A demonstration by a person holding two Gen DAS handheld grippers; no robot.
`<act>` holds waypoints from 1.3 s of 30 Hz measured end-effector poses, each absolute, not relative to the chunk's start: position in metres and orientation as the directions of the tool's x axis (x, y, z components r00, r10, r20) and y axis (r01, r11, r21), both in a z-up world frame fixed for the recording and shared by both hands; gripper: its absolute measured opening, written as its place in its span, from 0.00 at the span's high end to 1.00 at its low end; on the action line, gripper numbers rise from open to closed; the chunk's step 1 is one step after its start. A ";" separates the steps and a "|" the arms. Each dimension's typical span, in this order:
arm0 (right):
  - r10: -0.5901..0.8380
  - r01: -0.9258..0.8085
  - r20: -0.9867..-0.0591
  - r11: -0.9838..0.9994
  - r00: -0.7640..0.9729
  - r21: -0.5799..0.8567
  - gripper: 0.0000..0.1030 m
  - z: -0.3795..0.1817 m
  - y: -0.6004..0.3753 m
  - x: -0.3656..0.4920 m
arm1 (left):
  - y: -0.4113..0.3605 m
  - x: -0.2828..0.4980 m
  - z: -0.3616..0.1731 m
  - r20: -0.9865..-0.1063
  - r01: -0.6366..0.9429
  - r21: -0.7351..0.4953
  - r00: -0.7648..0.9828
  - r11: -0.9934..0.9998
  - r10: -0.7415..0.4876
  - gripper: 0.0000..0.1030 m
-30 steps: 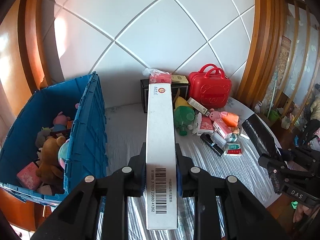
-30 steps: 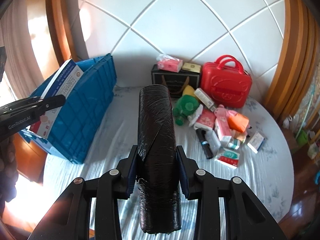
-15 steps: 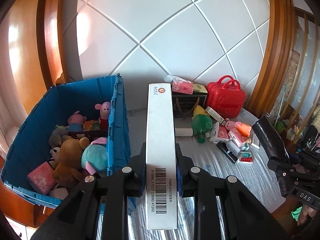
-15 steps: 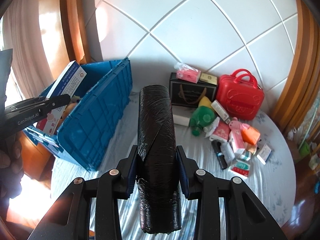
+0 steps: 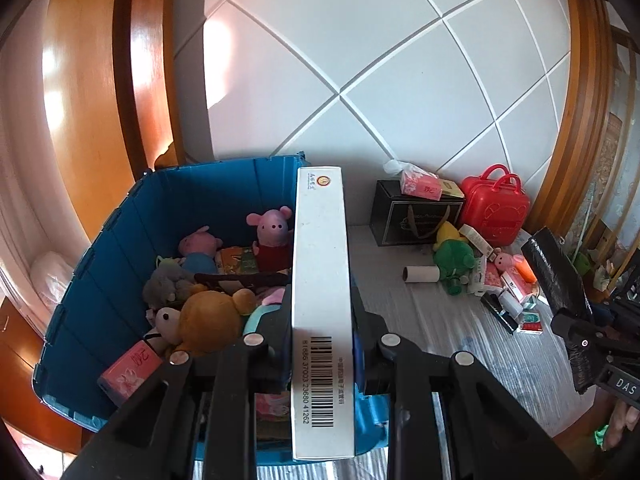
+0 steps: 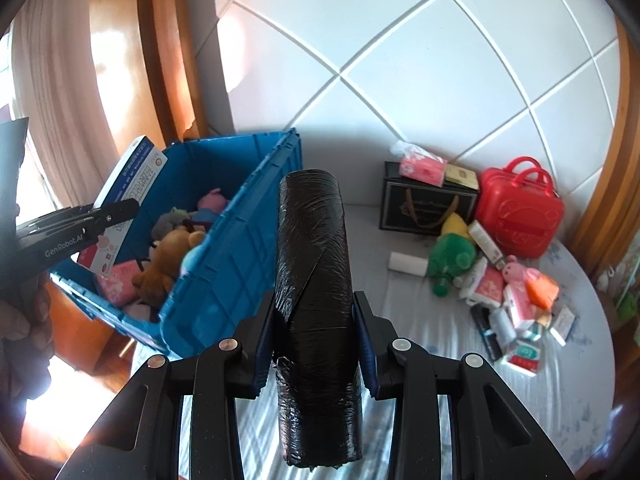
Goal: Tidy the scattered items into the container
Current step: 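Lift the white box and black roll and carry both over the blue box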
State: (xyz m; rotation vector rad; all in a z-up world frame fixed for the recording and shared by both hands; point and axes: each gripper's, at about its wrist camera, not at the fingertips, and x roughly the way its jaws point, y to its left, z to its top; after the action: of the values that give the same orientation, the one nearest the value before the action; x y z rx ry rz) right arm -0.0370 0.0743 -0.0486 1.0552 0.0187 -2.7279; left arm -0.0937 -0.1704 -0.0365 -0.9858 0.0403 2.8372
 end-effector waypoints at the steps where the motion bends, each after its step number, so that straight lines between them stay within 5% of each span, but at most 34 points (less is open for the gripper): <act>1: -0.202 0.210 -0.667 -0.975 -0.717 0.070 0.66 -0.048 0.067 -0.041 | -0.179 -0.097 -0.036 -0.619 -0.132 -0.020 -0.777 -0.991 0.116 0.78; 39: -0.330 0.414 -0.691 -0.909 -0.643 0.049 0.66 -0.024 -0.166 -0.206 | -0.370 -0.206 -0.029 -0.618 0.065 -0.076 -0.786 -0.995 -0.004 0.78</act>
State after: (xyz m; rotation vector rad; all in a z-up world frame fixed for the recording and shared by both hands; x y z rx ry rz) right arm -0.2058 -0.1661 -0.0243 1.0293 0.1585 -2.5211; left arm -0.2059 -0.3703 -0.0287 -1.0386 -0.1485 3.0002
